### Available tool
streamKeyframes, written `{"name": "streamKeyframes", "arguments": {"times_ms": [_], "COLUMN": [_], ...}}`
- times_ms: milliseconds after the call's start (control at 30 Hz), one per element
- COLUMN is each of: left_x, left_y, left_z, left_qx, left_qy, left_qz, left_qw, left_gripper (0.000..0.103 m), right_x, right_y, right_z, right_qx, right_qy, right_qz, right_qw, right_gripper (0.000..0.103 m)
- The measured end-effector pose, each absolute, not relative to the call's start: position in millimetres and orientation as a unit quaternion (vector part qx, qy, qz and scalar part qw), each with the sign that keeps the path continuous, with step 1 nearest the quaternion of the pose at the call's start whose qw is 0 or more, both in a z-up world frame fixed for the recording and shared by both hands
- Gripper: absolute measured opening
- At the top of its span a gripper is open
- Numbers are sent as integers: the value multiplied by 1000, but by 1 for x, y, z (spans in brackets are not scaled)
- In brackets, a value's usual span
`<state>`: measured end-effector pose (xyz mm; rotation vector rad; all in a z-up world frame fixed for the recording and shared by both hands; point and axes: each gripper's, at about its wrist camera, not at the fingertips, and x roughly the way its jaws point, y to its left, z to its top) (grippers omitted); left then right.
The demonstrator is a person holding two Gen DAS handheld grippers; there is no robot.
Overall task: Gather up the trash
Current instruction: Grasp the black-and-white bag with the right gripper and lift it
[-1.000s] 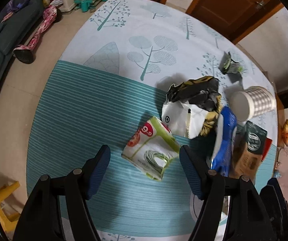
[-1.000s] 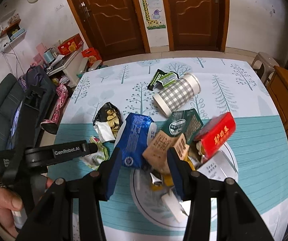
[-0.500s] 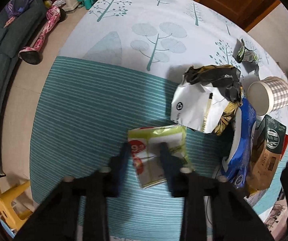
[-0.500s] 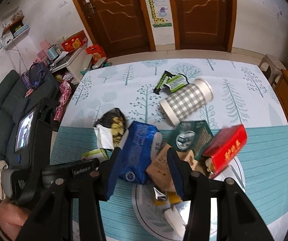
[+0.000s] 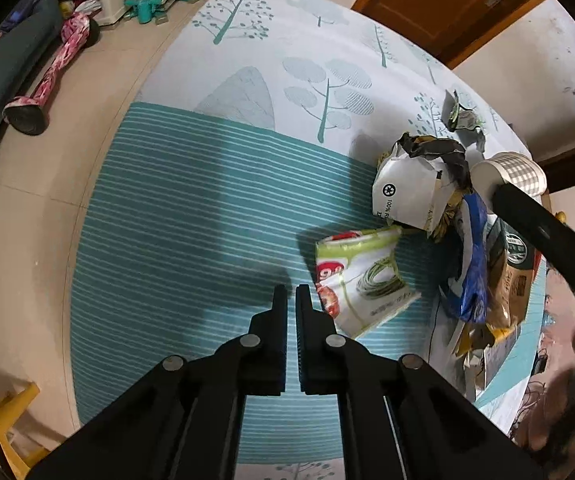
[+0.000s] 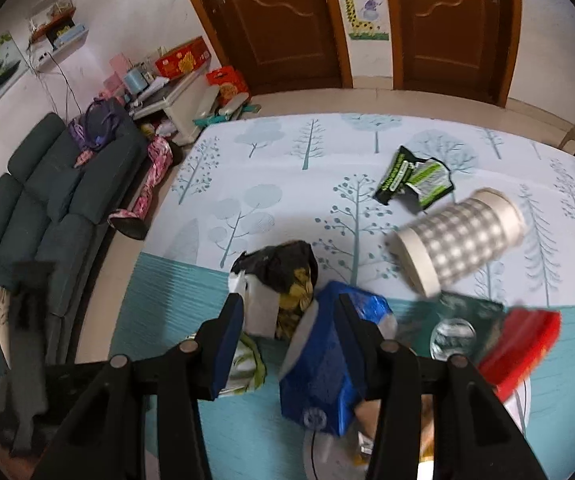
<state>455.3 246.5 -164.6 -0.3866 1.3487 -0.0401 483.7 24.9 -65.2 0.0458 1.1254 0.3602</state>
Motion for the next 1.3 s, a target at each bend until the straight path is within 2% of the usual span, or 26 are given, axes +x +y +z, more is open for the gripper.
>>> {"name": "streamKeyframes", "arguments": {"times_ms": [167,233,267,333,500,600,933,967,1033,1067,1300], "left_x": [459,461,463,468,478,481,493,493,495,495,494], "left_y": [249,250,251,252,249,246,212,209,201,197,166], "left_z": [-157,-155,-154,-154,-151,-147,-142,-142,-140,-140,-144], "left_qx": [-158,-152,-149,-142,-120,-107,-19,-18,-13,-11,71], "left_qy": [614,616,615,614,609,604,604,604,604,604,602], "left_qz": [-29,-36,-39,-48,-70,-93,-189,-203,-234,-253,-299], "left_qw": [773,772,773,775,781,785,774,771,761,756,737], "left_gripper": [3,7,9,19,32,41,44,46,64,66,67], "right_x": [507,513,515,519,516,514,494,493,489,486,472], "right_y": [39,45,49,58,70,66,27,24,14,7,-16], "right_z": [-80,-88,-90,-99,-109,-109,-75,-72,-64,-60,-51], "right_qx": [9,5,3,-9,-25,1,80,85,101,114,142], "right_qy": [546,555,556,567,565,560,509,504,492,487,473], "right_qz": [172,175,182,188,202,208,192,189,180,177,164], "right_qw": [820,813,811,802,799,802,835,839,846,848,854], "right_gripper": [49,58,58,59,59,54,52,52,52,52,52]}}
